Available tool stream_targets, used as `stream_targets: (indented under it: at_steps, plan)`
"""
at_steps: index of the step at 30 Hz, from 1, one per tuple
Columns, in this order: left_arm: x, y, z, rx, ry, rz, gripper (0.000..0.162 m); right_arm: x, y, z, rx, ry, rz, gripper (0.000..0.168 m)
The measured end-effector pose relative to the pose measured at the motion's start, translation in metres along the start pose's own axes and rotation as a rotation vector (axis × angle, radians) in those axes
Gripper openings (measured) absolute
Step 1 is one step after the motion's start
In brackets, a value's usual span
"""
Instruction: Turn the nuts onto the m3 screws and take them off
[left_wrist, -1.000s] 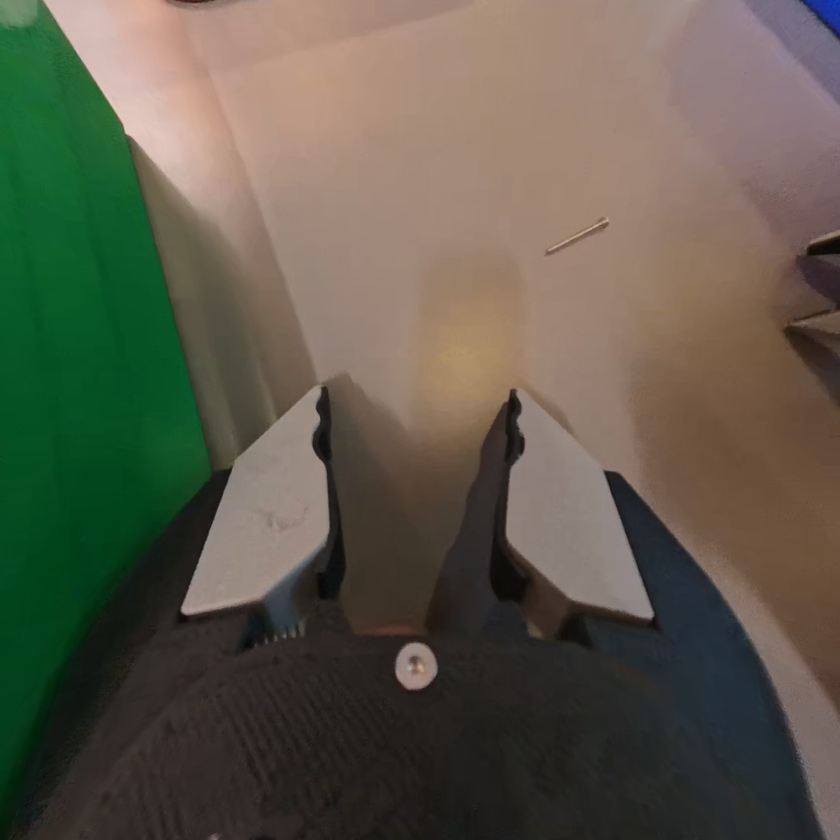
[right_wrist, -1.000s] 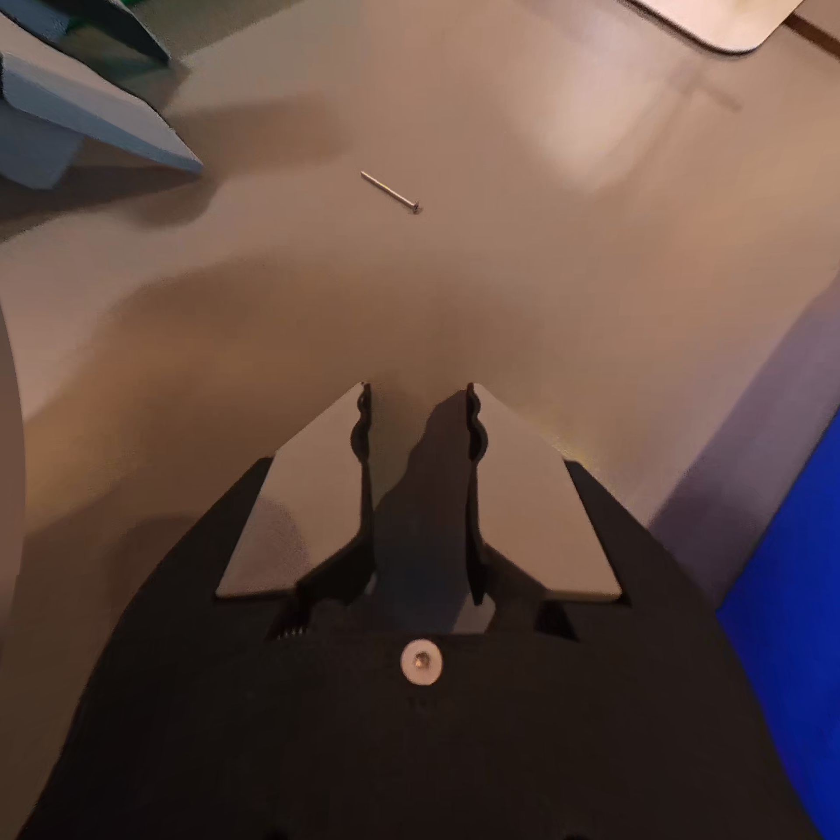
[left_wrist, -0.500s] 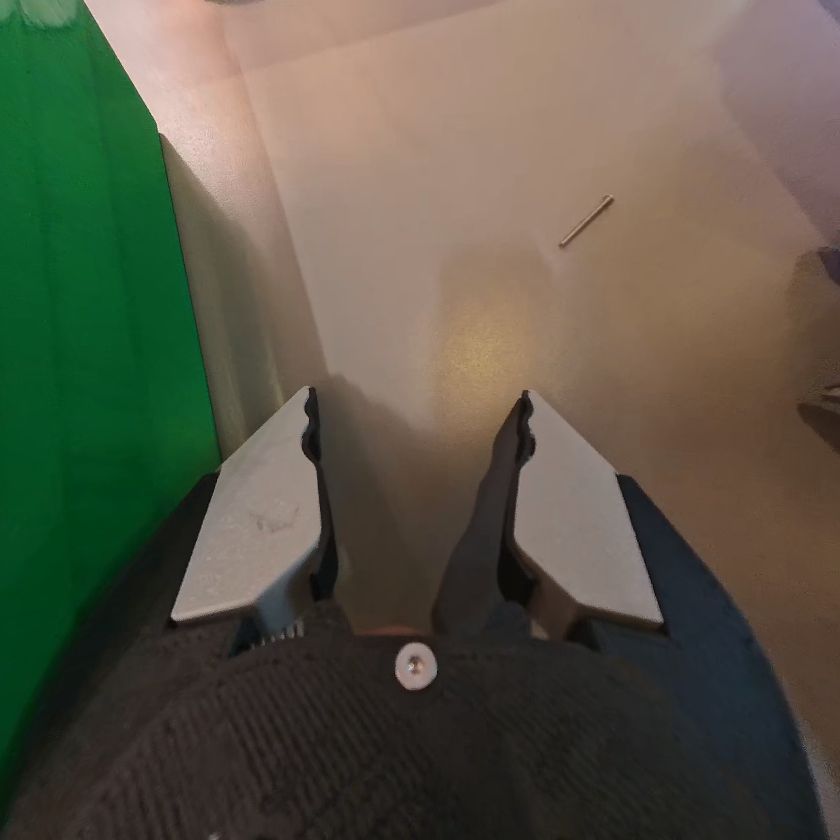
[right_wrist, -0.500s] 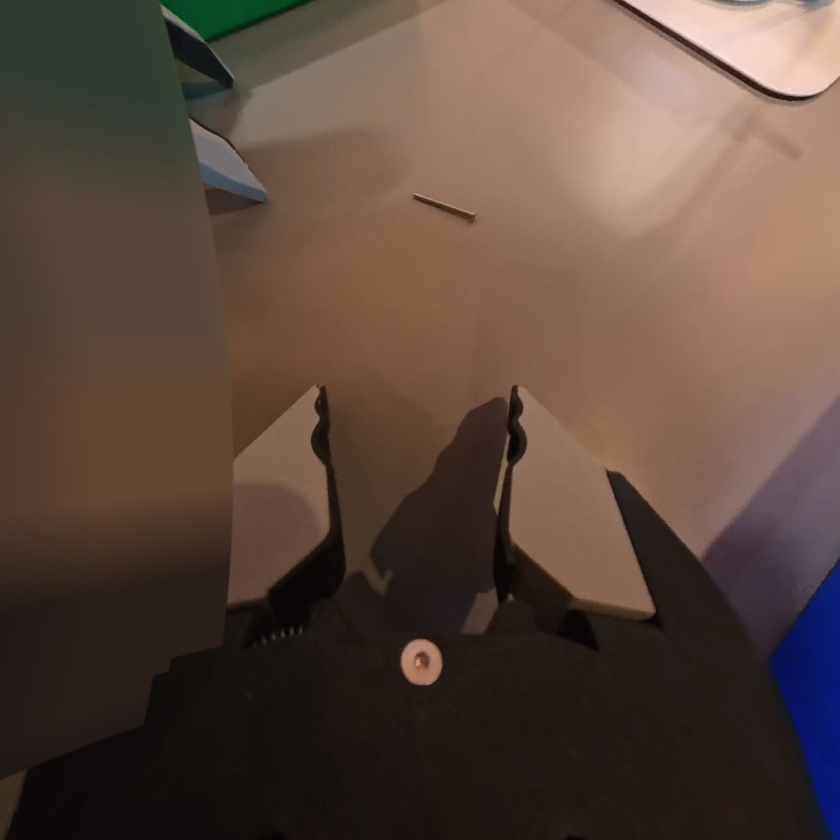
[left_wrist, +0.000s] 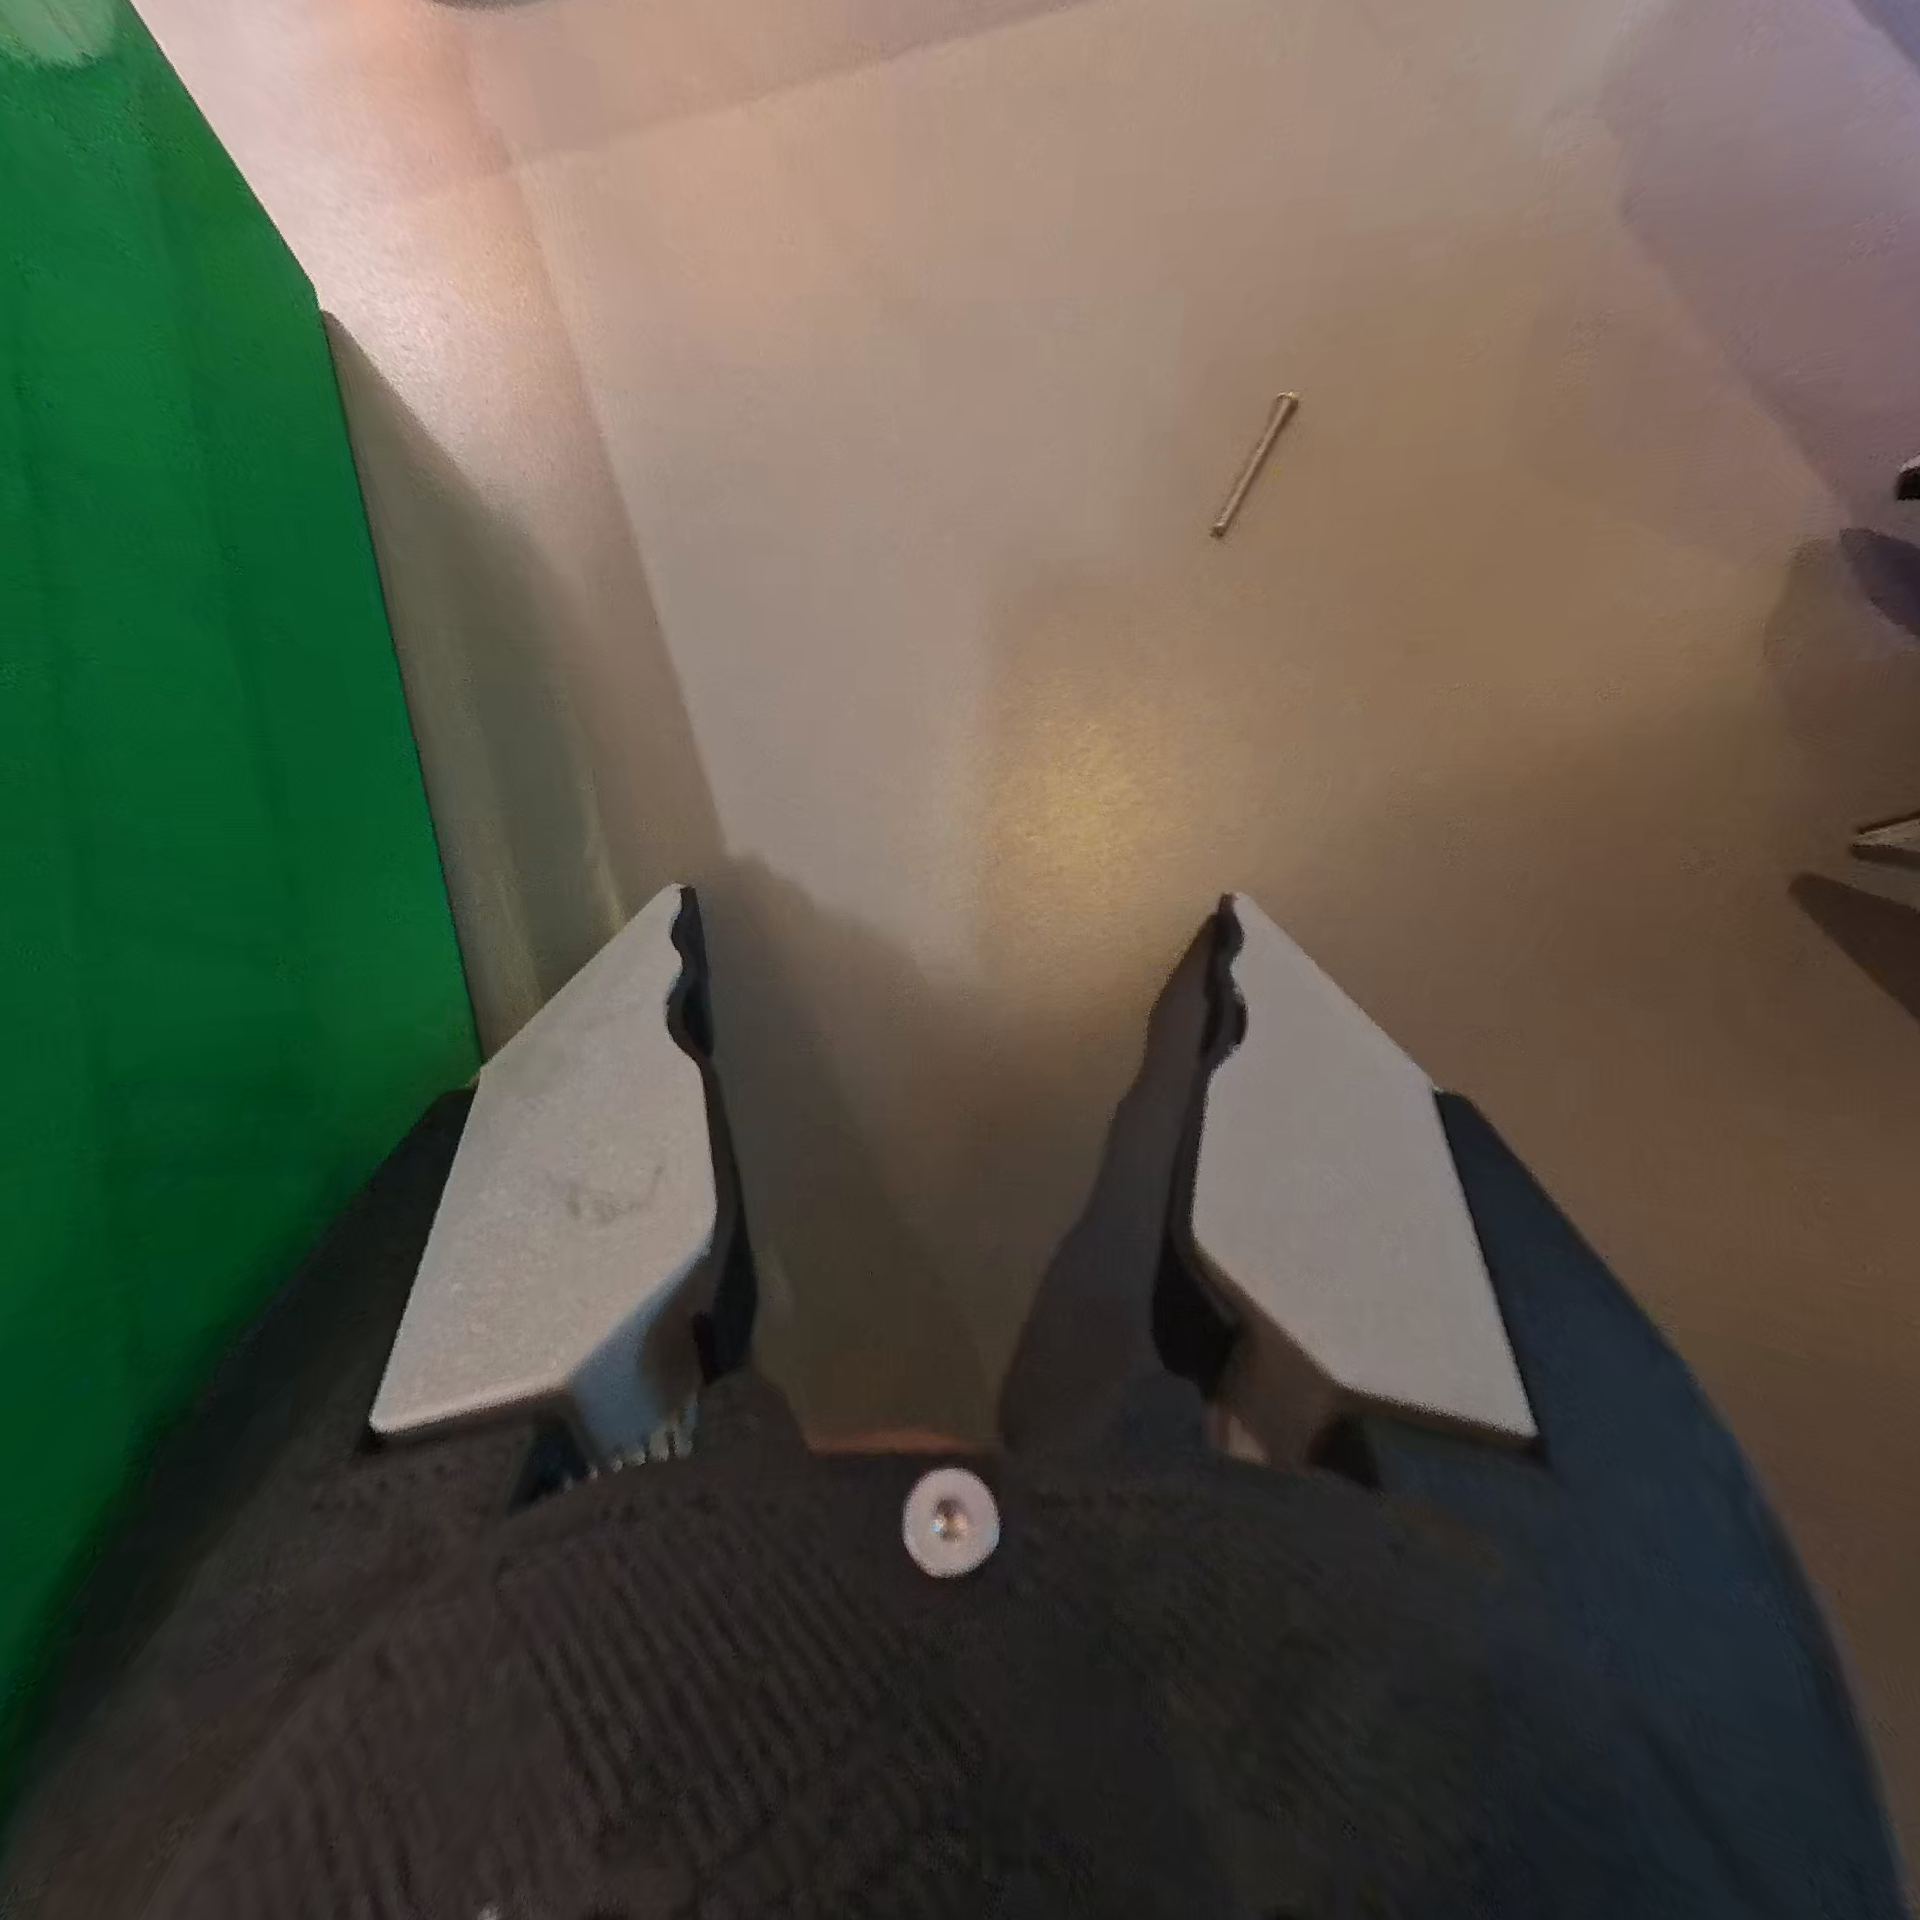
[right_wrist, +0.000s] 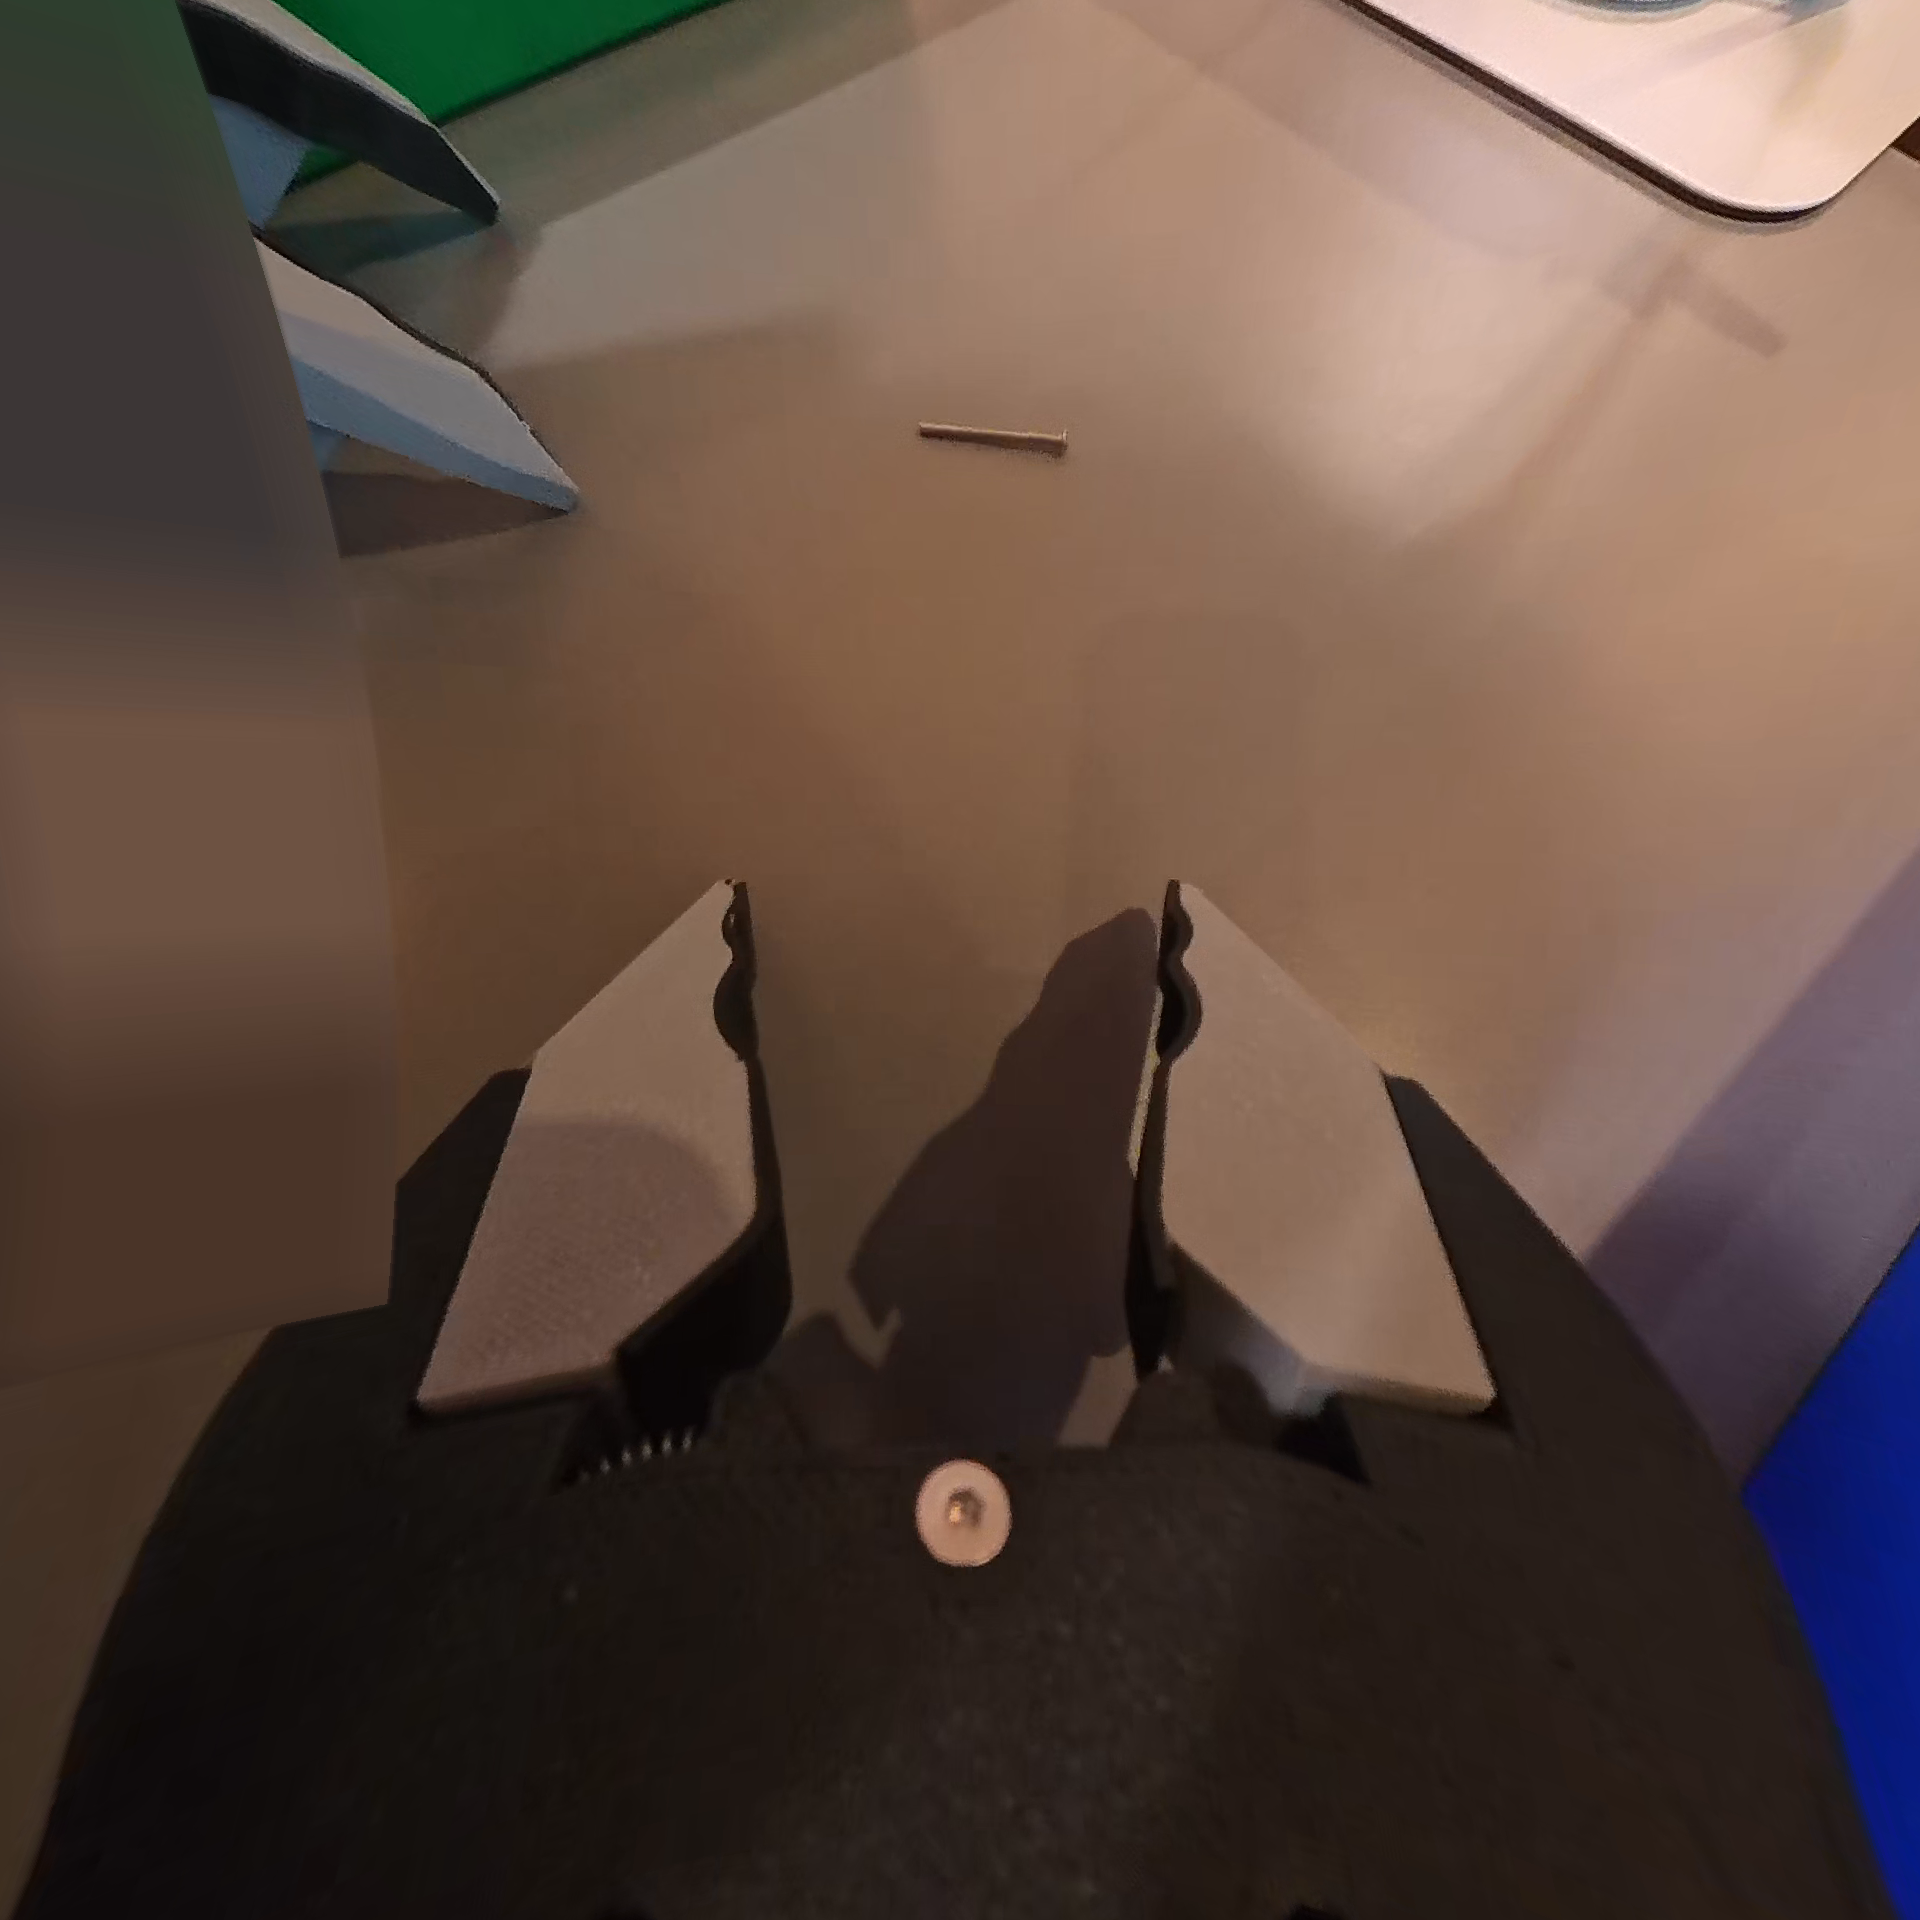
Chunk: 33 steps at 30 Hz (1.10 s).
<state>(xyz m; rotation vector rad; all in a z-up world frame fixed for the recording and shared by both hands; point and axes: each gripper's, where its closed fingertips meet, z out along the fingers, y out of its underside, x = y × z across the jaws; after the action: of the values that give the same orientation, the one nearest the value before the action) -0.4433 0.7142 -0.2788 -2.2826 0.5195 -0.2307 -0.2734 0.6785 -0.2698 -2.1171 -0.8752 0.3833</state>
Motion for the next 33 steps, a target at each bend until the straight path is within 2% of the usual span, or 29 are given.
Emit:
stream_targets:
  at_steps: [18, 27, 33]
  plan:
    - [0.001, 0.000, 0.000, 0.000, 0.000, 0.004, 0.096, 0.002, -0.003, 0.004, -0.004, -0.007, -0.018, 0.080]
    - [0.001, 0.000, 0.000, 0.001, 0.001, 0.006, 0.096, -0.012, -0.015, -0.007, 0.106, -0.043, -0.121, 0.086]
    - [-0.003, 0.000, -0.001, 0.006, -0.037, -0.011, 0.094, -0.018, -0.025, -0.019, 0.209, -0.066, -0.152, 0.082]
